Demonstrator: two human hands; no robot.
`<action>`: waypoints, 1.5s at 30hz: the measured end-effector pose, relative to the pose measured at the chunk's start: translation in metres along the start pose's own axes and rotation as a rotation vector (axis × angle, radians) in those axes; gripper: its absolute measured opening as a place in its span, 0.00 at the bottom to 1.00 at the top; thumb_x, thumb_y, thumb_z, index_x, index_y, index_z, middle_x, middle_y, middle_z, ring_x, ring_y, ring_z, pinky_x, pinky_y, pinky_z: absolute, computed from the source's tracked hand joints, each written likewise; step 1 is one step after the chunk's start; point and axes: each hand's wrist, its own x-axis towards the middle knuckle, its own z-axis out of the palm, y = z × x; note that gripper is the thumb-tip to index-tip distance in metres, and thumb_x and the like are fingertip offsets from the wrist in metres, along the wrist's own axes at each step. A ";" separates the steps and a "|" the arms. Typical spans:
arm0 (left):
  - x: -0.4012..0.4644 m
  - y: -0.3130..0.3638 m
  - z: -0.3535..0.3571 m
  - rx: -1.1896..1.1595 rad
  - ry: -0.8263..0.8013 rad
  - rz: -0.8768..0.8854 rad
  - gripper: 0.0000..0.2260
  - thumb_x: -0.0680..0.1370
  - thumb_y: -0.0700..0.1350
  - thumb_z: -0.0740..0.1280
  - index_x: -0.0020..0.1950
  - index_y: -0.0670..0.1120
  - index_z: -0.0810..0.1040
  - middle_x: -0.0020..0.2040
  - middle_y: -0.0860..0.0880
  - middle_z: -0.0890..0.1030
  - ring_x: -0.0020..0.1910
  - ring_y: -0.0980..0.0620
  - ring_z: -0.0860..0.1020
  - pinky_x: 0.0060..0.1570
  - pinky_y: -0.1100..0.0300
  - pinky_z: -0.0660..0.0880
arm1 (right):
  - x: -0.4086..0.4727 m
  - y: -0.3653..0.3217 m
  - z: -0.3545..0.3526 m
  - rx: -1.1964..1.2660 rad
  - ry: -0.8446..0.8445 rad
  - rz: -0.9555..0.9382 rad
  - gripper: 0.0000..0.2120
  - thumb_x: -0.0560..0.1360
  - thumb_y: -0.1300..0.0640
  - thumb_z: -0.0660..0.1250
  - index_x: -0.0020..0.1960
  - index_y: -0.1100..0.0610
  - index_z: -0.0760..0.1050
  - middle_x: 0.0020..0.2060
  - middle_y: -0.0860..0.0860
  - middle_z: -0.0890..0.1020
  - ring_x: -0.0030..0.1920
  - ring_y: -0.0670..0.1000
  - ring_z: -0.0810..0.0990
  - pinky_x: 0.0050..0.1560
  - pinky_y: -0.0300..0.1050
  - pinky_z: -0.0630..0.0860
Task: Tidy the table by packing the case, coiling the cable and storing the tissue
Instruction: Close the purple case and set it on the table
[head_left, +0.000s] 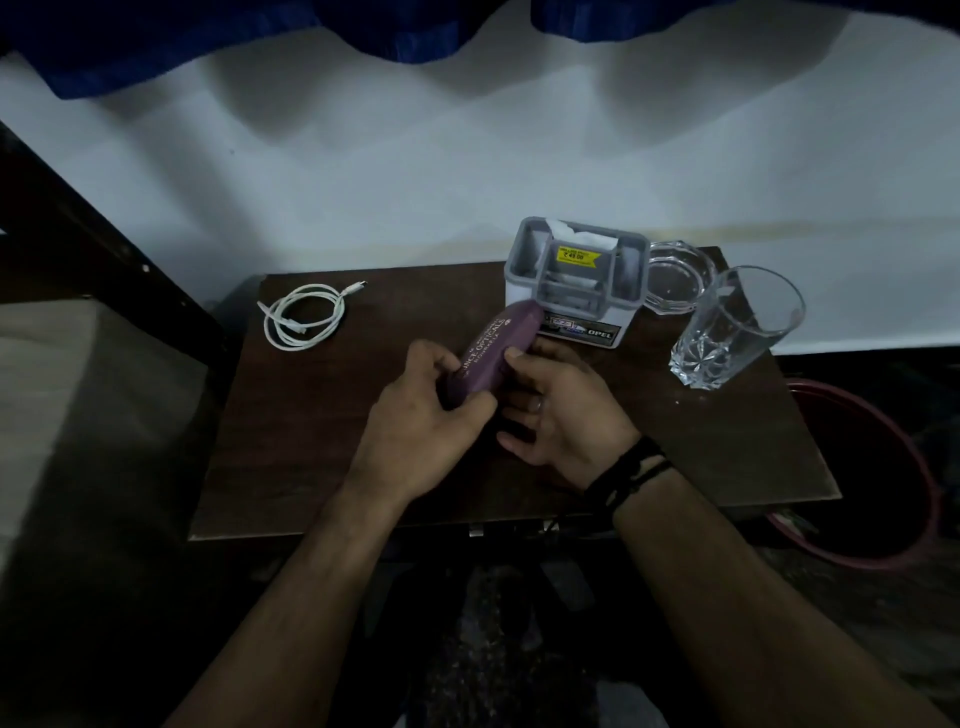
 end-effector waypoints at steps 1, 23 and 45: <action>0.000 0.000 0.000 0.001 -0.016 0.001 0.15 0.74 0.54 0.70 0.56 0.55 0.69 0.46 0.58 0.78 0.46 0.53 0.79 0.48 0.55 0.74 | 0.000 0.000 0.001 0.018 -0.013 0.009 0.13 0.78 0.53 0.69 0.62 0.45 0.76 0.48 0.47 0.85 0.53 0.53 0.82 0.54 0.55 0.73; 0.012 -0.010 0.001 -0.004 0.020 0.212 0.18 0.73 0.60 0.70 0.60 0.57 0.80 0.52 0.58 0.86 0.54 0.61 0.83 0.56 0.54 0.79 | -0.014 0.000 0.007 -0.151 0.041 -0.035 0.09 0.72 0.42 0.74 0.49 0.44 0.82 0.43 0.44 0.86 0.51 0.50 0.80 0.55 0.52 0.74; 0.012 -0.005 0.006 0.130 0.053 0.297 0.17 0.75 0.54 0.68 0.64 0.59 0.78 0.49 0.55 0.86 0.45 0.53 0.84 0.47 0.58 0.78 | -0.020 -0.004 0.007 -0.294 0.145 -0.237 0.11 0.73 0.48 0.76 0.46 0.56 0.83 0.29 0.45 0.79 0.25 0.39 0.74 0.32 0.36 0.72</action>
